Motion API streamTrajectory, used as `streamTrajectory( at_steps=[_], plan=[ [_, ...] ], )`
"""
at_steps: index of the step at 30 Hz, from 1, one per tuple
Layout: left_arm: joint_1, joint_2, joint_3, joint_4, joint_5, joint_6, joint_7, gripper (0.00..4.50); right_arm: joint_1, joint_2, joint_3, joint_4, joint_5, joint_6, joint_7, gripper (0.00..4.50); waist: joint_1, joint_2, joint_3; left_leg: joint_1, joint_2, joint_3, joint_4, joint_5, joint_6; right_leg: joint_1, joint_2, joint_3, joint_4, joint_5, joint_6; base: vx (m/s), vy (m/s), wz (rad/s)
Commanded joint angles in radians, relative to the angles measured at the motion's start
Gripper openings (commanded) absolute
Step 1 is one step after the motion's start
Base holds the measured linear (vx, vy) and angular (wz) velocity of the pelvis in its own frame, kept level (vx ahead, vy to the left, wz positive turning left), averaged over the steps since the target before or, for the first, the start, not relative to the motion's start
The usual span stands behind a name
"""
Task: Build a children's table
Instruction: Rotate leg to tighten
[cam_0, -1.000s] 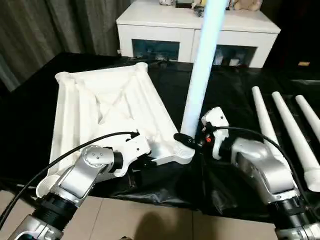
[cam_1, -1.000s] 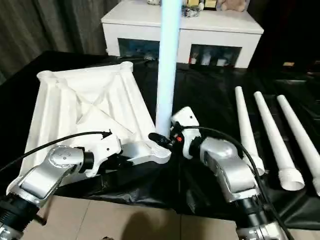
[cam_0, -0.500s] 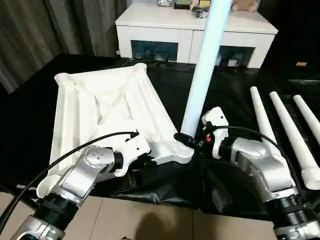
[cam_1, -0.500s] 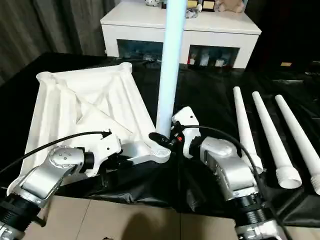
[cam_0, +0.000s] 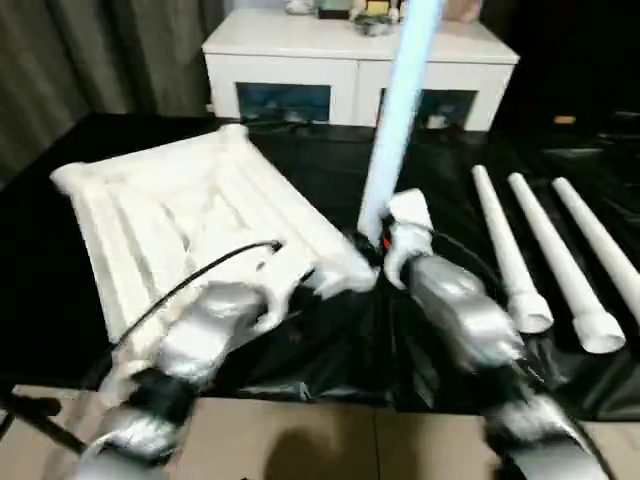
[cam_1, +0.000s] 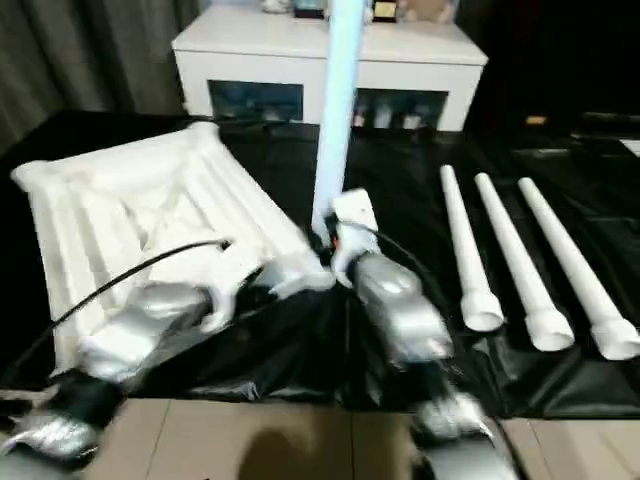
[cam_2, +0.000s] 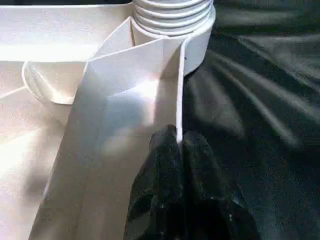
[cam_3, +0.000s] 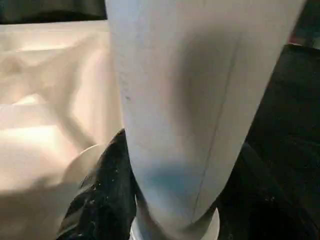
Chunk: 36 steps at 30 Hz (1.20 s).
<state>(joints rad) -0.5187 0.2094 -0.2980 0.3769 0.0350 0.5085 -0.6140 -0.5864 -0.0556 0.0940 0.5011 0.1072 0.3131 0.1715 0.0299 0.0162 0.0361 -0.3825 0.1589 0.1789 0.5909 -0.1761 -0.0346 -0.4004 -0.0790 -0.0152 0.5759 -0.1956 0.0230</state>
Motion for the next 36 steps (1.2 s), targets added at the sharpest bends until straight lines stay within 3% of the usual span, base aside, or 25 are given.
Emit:
streamTrajectory(
  at_steps=[1,2,4,6,10,15,17,29,31,33,35,36],
  plan=[
    [-0.058,-0.034,0.047,0.046,0.037,0.018,0.151,0.00,0.037,0.028,-0.043,0.203,-0.023,0.053,-0.134,1.85,-0.011,-0.009,-0.033,0.043,0.050,-0.042,-0.103,-0.611,-0.087,-0.011,-0.053,0.014,-0.093,-0.515,-0.096,0.000,0.000,0.00],
    [-0.058,-0.034,0.047,0.046,0.037,0.018,0.151,0.00,0.037,0.028,-0.043,0.203,-0.023,0.053,-0.134,1.84,-0.007,-0.009,-0.033,0.052,0.048,-0.042,-0.102,-0.635,-0.087,-0.016,-0.052,0.011,-0.099,-0.535,-0.085,0.000,0.000,0.00],
    [-0.091,-0.077,0.036,0.077,0.050,0.029,0.198,0.00,0.007,0.060,-0.080,0.261,-0.007,0.043,-0.203,1.84,-0.009,-0.013,-0.033,0.049,0.048,-0.045,-0.104,-0.641,-0.085,-0.013,-0.054,0.010,-0.099,-0.527,-0.075,0.000,0.000,0.00],
    [-0.123,-0.118,0.029,0.097,0.062,0.046,0.246,0.00,-0.026,0.085,-0.093,0.314,-0.012,0.022,-0.266,1.84,-0.008,-0.016,-0.034,0.054,0.048,-0.043,-0.105,-0.663,-0.088,-0.018,-0.052,0.007,-0.104,-0.526,-0.065,0.000,0.000,0.00],
    [-0.145,-0.157,0.028,0.096,0.073,0.066,0.286,0.00,-0.069,0.115,-0.123,0.387,-0.007,-0.009,-0.340,1.84,-0.010,-0.018,-0.036,0.044,0.050,-0.049,-0.113,-0.681,-0.085,-0.004,-0.055,-0.003,-0.100,-0.481,-0.064,0.000,0.000,0.00],
    [-0.151,-0.176,0.038,0.083,0.078,0.088,0.301,0.00,-0.119,0.132,-0.152,0.470,-0.017,-0.056,-0.405,1.84,-0.009,-0.016,-0.037,0.046,0.052,-0.048,-0.115,-0.693,-0.091,-0.005,-0.061,-0.011,-0.101,-0.433,-0.073,0.000,0.000,0.00],
    [-0.154,-0.175,0.045,0.088,0.078,0.090,0.309,0.00,-0.142,0.135,-0.165,0.501,-0.009,-0.073,-0.413,1.84,-0.007,-0.022,-0.038,0.046,0.051,-0.045,-0.113,-0.679,-0.085,-0.007,-0.063,-0.008,-0.101,-0.434,-0.075,0.000,0.000,0.00],
    [-0.146,-0.160,0.042,0.085,0.071,0.086,0.300,0.00,-0.218,0.141,-0.192,0.575,0.005,-0.155,-0.327,1.84,-0.003,-0.022,-0.041,0.032,0.055,-0.038,-0.113,-0.577,-0.076,0.005,-0.066,0.001,-0.084,-0.316,-0.117,0.000,0.000,0.00],
    [-0.146,-0.157,0.040,0.087,0.070,0.080,0.293,0.00,-0.228,0.138,-0.197,0.572,0.010,-0.164,-0.303,2.54,-0.002,-0.024,-0.042,0.029,0.055,-0.037,-0.113,-0.555,-0.070,0.008,-0.066,0.001,-0.082,-0.314,-0.120,0.000,0.000,0.00],
    [-0.145,-0.154,0.039,0.086,0.070,0.078,0.290,0.00,-0.234,0.135,-0.197,0.568,0.012,-0.166,-0.291,2.56,-0.001,-0.020,-0.042,0.032,0.056,-0.037,-0.111,-0.553,-0.069,0.006,-0.066,0.002,-0.083,-0.323,-0.122,0.000,0.000,0.00],
    [-0.145,-0.152,0.037,0.085,0.069,0.077,0.287,0.00,-0.243,0.130,-0.193,0.570,0.008,-0.171,-0.279,2.74,-0.002,-0.026,-0.048,0.021,0.057,-0.036,-0.110,-0.499,-0.066,0.017,-0.067,0.001,-0.076,-0.274,-0.133,0.000,0.000,0.00],
    [-0.144,-0.151,0.037,0.084,0.069,0.077,0.287,0.00,-0.247,0.126,-0.189,0.568,0.003,-0.170,-0.279,2.87,0.000,-0.024,-0.048,0.022,0.057,-0.036,-0.111,-0.490,-0.061,0.017,-0.065,0.000,-0.074,-0.272,-0.136,0.000,0.000,0.00]
  ],
)
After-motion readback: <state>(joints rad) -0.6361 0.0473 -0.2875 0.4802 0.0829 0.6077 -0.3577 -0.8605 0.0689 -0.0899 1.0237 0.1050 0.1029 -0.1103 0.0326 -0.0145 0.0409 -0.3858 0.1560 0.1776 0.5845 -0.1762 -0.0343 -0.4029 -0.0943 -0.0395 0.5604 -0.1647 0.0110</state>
